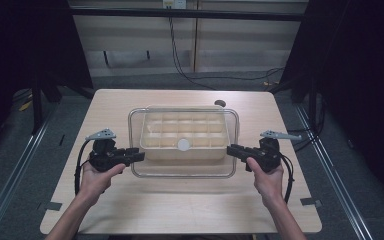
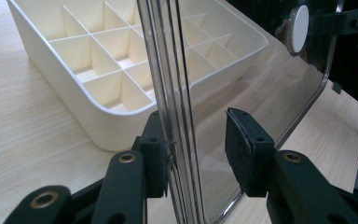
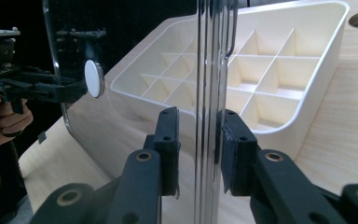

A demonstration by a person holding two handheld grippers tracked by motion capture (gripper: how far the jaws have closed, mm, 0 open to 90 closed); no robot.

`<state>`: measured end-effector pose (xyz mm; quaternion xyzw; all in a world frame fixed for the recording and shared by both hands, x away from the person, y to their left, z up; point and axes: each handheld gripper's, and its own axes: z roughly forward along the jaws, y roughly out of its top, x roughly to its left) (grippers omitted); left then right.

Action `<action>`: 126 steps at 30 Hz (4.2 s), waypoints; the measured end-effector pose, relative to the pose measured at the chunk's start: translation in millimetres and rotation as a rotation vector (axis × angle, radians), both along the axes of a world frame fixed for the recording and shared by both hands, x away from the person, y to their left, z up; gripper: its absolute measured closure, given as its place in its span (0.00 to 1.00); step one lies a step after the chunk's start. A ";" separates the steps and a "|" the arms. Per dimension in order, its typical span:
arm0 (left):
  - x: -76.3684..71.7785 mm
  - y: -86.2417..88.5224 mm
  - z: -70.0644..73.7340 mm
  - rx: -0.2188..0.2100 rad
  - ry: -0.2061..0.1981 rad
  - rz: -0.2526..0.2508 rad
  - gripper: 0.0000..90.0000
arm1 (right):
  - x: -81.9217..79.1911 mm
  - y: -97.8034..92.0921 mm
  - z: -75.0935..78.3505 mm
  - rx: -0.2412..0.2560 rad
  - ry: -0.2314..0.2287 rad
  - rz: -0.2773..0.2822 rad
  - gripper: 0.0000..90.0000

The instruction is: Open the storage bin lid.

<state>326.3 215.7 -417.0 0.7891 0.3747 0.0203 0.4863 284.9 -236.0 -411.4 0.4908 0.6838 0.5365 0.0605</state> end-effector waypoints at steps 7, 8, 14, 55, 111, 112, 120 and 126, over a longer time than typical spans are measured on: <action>-7.0 1.1 -3.5 0.016 0.006 -0.002 0.68 | -6.5 2.6 -5.7 -0.007 0.015 0.004 0.79; -8.3 1.2 -3.4 0.016 0.006 0.002 0.68 | -7.2 2.8 -6.2 -0.003 0.017 0.006 0.79; -13.6 2.8 -5.4 0.021 0.016 -0.001 0.68 | -12.3 4.5 -8.3 -0.006 0.021 0.013 0.79; -58.1 2.1 -31.8 0.093 0.094 -0.048 0.68 | -54.2 6.0 -43.4 -0.039 0.133 0.042 0.78; -48.9 -5.0 -69.6 0.169 0.225 -0.039 0.57 | -51.0 17.8 -82.1 -0.178 0.304 0.025 0.57; -48.3 -4.9 -69.9 0.168 0.226 -0.041 0.57 | -50.7 18.1 -82.8 -0.177 0.308 0.022 0.56; -49.3 -5.7 -70.4 0.164 0.226 -0.043 0.57 | -48.2 19.2 -83.4 -0.193 0.300 0.012 0.54; -49.5 -6.0 -71.1 0.167 0.219 -0.051 0.58 | -48.6 20.0 -82.9 -0.221 0.280 -0.004 0.51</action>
